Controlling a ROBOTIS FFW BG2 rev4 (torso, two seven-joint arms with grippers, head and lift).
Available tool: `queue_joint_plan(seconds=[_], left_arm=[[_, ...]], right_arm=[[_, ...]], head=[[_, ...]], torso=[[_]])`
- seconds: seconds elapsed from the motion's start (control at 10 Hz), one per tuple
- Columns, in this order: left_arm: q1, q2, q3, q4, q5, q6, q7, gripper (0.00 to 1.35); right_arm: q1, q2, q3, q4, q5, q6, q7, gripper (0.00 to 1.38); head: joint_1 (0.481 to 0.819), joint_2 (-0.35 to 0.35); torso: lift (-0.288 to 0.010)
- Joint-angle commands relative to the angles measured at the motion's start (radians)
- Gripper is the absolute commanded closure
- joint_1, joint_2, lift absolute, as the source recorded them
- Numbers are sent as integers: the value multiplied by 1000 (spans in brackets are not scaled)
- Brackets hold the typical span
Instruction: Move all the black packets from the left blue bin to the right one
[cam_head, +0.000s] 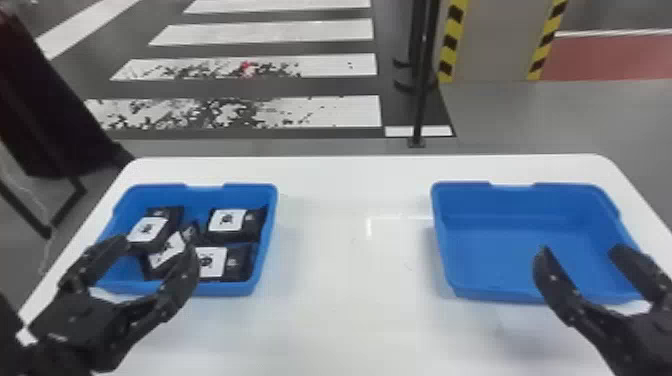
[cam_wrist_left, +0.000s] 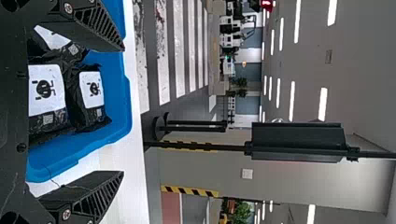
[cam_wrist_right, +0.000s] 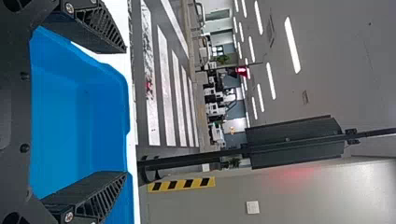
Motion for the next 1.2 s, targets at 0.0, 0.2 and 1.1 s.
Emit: queue_joint_plan(seconds=[0.0,0.2,1.1], left_arm=[[0,1,-1,0,0,-1,0,110],[0,1,-1,0,0,-1,0,110],[-86,16,43,2,-38,119,0,111]], right_arm=[[0,1,1,0,0,0,0,94],[0,1,1,0,-2,0,0,94],[0,1,1,5,-8,0,2,94]], head=[[695,81],[695,81],[695,101]], torso=[[-185],[-185],[-185]])
